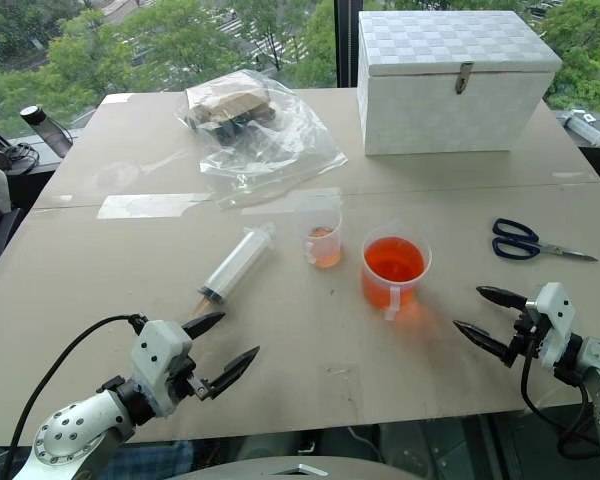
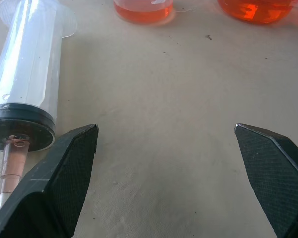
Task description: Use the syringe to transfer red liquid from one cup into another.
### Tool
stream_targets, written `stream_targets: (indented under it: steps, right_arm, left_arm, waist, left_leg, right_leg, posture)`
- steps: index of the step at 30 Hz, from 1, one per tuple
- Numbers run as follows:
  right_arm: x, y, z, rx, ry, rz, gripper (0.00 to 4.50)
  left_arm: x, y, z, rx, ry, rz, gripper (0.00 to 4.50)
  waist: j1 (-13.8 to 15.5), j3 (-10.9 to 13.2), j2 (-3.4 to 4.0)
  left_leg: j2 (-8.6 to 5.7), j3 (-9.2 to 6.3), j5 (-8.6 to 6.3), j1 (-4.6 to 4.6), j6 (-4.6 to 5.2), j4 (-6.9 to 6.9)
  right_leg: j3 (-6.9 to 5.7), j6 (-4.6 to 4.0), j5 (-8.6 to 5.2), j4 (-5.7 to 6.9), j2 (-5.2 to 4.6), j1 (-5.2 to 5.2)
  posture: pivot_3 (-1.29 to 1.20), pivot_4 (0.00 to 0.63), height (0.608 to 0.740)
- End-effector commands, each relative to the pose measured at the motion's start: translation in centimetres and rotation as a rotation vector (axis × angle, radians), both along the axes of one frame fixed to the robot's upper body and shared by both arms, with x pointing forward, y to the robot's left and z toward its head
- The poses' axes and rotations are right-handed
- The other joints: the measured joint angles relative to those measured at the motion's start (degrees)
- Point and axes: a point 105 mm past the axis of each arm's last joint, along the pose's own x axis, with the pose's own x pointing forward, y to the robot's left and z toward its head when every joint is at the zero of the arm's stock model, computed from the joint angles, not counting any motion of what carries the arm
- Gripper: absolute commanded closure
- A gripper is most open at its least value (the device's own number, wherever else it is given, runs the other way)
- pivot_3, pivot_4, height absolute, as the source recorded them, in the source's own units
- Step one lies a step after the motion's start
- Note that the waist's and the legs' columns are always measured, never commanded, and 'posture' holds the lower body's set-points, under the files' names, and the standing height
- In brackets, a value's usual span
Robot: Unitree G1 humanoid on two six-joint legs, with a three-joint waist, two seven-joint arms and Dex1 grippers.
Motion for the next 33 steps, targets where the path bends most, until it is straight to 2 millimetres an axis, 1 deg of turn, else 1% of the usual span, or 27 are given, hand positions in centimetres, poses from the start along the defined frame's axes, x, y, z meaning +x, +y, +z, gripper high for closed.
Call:
stream_targets:
  steps: [1, 4, 7, 9, 13, 22, 24, 27, 29, 31, 33]
  right_arm:
    - [0.2, -0.7, 1.2, -0.019, -0.040, -0.005, 0.20]
    - [0.0, -1.1, 1.5, -0.028, -0.049, -0.010, 0.20]
    - [-0.1, -1.1, 1.3, -0.031, -0.050, -0.013, 0.20]
    - [-0.2, -1.1, 1.4, -0.029, -0.051, -0.014, 0.20]
    - [-0.2, -0.9, 1.2, -0.026, -0.045, -0.005, 0.20]
    - [0.4, -1.1, 1.3, -0.022, -0.058, -0.011, 0.20]
    - [0.4, -1.4, 1.9, -0.023, -0.071, -0.011, 0.20]
    - [0.6, -1.4, 4.1, 0.009, -0.104, -0.003, 0.20]
    - [0.3, -0.7, 6.1, 0.010, -0.122, 0.058, 0.20]
    - [0.3, 0.6, 8.5, 0.026, -0.155, 0.126, 0.20]
    - [0.5, 1.8, 10.9, 0.060, -0.187, 0.170, 0.20]
  left_arm:
    - [0.0, -0.2, 0.1, 0.007, -0.018, -0.036, 0.00]
    - [-0.3, -0.1, -0.2, -0.009, 0.002, -0.048, 0.00]
    - [-0.8, 0.2, -0.8, 0.003, 0.012, -0.055, 0.00]
    - [-1.1, 0.1, -0.8, 0.003, 0.013, -0.054, 0.00]
    - [-0.4, 0.2, -0.8, 0.000, 0.016, -0.052, 0.00]
    - [-0.2, 0.3, -0.7, 0.007, 0.012, -0.045, 0.00]
    - [0.2, 0.4, -0.1, 0.006, -0.007, -0.040, 0.00]
    - [1.9, 0.6, 2.3, -0.017, -0.064, -0.021, 0.00]
    - [2.9, 0.6, 4.1, -0.023, -0.080, -0.017, 0.00]
    - [4.0, 0.6, 6.6, -0.053, -0.109, -0.006, 0.00]
    - [4.9, 0.7, 8.6, -0.066, -0.130, 0.002, 0.00]
  waist:
    - [0.0, 0.0, 0.00]
    - [0.0, 0.0, 0.02]
    - [0.0, 0.0, 0.01]
    - [0.0, 0.0, 0.01]
    - [0.1, 0.0, 0.02]
    - [-0.1, 0.0, 0.02]
    - [0.0, 0.0, 0.02]
    - [0.3, 0.0, 0.09]
    - [0.2, 0.0, 0.12]
    - [0.1, 0.0, 0.10]
    - [-0.2, 0.0, 0.11]
  left_leg:
    - [0.00, 0.00, 0.00, 0.00, 0.00, 0.00]
    - [0.00, 0.00, 0.00, 0.00, 0.00, 0.00]
    - [0.00, 0.00, 0.00, 0.00, 0.00, 0.00]
    - [0.00, 0.00, 0.00, 0.00, 0.00, -0.01]
    - [0.00, 0.00, 0.00, 0.00, 0.01, -0.01]
    - [0.00, 0.00, 0.00, -0.01, 0.01, -0.01]
    - [0.00, 0.00, 0.00, -0.01, 0.01, -0.01]
    - [0.00, -0.02, 0.00, -0.01, 0.01, 0.00]
    - [0.00, -0.04, 0.00, -0.02, 0.01, 0.01]
    - [0.00, -0.07, 0.00, -0.02, 0.01, 0.03]
    - [0.00, -0.07, 0.00, -0.02, 0.01, 0.03]
  right_leg:
    - [0.00, 0.00, 0.00, 0.00, 0.00, 0.00]
    - [0.00, -0.01, 0.00, 0.00, 0.00, 0.00]
    - [0.00, 0.00, 0.00, -0.01, -0.01, 0.00]
    - [0.00, 0.00, 0.00, -0.02, -0.01, 0.00]
    - [0.00, -0.04, -0.02, -0.01, -0.02, 0.00]
    - [-0.02, 0.01, 0.00, -0.02, -0.02, -0.01]
    - [-0.02, 0.01, 0.00, -0.02, -0.02, 0.00]
    - [-0.04, 0.01, 0.00, 0.01, -0.03, 0.00]
    - [-0.07, 0.01, 0.01, 0.04, -0.05, 0.00]
    - [-0.09, 0.02, 0.02, 0.07, -0.04, 0.00]
    - [-0.09, 0.04, 0.02, 0.07, -0.02, 0.01]
  posture:
    - [0.00, 0.150, 0.740]
    - [0.00, 0.150, 0.740]
    - [0.00, 0.150, 0.740]
    - [0.00, 0.150, 0.740]
    - [0.00, 0.150, 0.740]
    - [0.00, 0.150, 0.740]
    - [0.00, 0.150, 0.740]
    - [0.00, 0.150, 0.740]
    - [0.00, 0.150, 0.740]
    - [0.00, 0.150, 0.740]
    - [0.00, 0.150, 0.740]
